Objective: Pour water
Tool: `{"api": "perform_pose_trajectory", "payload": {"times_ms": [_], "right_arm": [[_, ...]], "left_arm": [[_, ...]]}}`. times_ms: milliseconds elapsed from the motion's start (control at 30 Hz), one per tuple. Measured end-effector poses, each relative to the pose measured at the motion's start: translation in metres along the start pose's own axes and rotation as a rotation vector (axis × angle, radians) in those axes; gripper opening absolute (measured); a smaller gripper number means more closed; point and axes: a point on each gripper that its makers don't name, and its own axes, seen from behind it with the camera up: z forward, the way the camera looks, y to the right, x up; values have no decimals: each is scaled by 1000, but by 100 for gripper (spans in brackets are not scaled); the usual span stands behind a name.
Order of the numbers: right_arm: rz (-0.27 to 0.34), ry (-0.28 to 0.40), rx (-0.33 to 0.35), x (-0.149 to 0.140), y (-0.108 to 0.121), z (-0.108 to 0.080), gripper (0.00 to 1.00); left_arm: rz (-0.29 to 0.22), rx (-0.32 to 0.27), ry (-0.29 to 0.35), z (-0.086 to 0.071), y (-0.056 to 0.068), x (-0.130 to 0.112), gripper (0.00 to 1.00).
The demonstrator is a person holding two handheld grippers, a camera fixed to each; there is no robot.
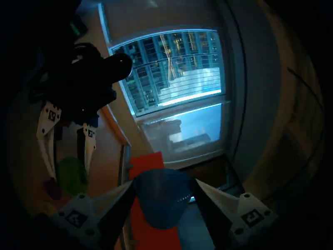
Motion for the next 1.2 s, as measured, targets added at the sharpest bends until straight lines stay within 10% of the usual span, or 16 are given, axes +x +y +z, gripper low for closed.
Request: {"api": "perform_pose_trajectory", "payload": {"times_ms": [767,1000,1200], "right_arm": [[976,54,38,17,-4,-11,92],[1182,53,86,19,-6,-13,92],[1219,47,88,14,-4,-16,92]], "left_arm": [[25,10,-9,1,1,6,88],[32,11,-10,2,2,8,87],[35,15,-14,2,2,9,87]]}}
